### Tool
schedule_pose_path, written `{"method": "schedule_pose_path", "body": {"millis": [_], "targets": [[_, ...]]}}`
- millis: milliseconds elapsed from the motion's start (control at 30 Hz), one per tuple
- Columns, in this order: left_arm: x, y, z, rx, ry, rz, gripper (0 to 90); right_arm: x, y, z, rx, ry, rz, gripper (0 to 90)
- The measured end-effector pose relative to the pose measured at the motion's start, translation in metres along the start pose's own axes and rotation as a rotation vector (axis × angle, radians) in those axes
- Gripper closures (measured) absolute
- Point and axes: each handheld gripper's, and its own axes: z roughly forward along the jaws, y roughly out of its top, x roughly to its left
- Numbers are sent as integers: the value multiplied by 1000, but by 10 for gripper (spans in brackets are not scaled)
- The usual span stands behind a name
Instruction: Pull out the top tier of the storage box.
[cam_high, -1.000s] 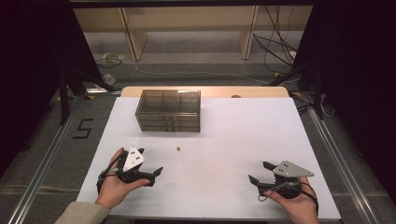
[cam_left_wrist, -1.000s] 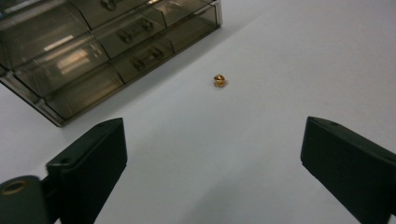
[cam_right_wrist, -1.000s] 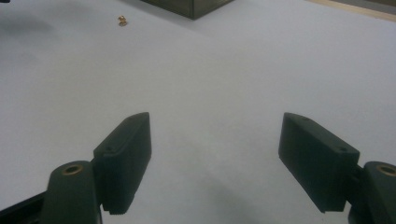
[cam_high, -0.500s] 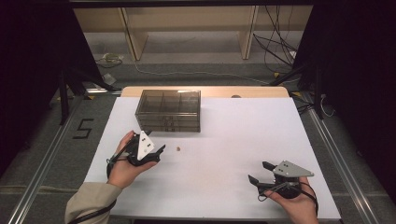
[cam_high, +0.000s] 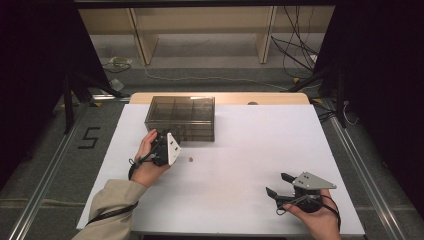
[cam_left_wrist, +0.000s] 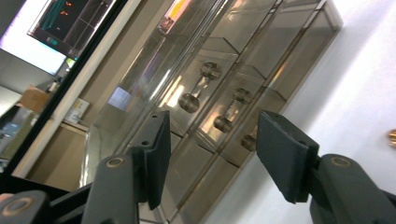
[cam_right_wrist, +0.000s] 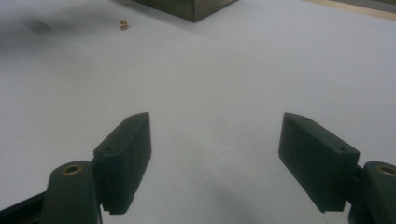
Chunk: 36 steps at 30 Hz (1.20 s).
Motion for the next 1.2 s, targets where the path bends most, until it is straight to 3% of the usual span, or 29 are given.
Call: {"method": "schedule_pose_path", "body": {"millis": [467,800,1200], "targets": [[-3,3,14,14,78,97,527,0,0,1,6,7,-2,262],[-6,6,18,32,107,164,581,0,0,1,6,8,-2,262],[-9,6,22,25,139,185,636,0,0,1,5,11,1,262]]}}
